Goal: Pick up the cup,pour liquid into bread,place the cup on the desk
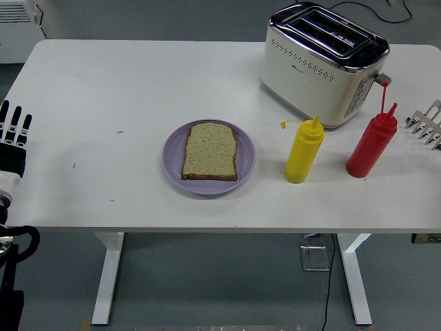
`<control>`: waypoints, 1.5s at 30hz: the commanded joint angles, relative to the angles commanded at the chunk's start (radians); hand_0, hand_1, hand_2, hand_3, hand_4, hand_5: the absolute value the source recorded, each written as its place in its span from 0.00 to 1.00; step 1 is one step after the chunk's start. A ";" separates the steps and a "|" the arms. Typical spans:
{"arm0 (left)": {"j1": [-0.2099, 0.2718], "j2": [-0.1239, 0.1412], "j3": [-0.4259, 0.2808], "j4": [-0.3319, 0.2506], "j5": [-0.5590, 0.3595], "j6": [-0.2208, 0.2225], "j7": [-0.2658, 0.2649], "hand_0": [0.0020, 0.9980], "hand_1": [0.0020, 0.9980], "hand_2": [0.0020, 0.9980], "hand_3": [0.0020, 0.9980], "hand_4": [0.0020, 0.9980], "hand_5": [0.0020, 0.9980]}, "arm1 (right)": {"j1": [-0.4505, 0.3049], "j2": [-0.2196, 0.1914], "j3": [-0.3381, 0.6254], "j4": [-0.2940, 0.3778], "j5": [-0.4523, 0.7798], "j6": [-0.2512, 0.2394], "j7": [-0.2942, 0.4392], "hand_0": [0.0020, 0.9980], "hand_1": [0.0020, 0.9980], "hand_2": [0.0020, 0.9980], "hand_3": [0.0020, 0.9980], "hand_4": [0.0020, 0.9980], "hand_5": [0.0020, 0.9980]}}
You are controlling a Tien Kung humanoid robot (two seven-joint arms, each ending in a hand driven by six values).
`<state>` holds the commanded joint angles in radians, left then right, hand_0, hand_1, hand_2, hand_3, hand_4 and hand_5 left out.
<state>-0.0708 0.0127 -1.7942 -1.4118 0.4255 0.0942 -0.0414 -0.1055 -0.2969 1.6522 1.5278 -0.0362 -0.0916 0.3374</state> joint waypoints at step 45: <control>-0.029 0.003 -0.020 0.000 0.031 0.004 0.025 0.79 0.74 0.74 0.69 0.51 1.00 | 0.047 0.014 -0.022 -0.032 -0.033 -0.019 -0.016 0.78 0.71 0.72 0.75 0.62 0.64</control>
<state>-0.0999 0.0154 -1.8145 -1.4116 0.4564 0.0983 -0.0165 -0.0585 -0.2830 1.6302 1.4955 -0.0691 -0.1108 0.3218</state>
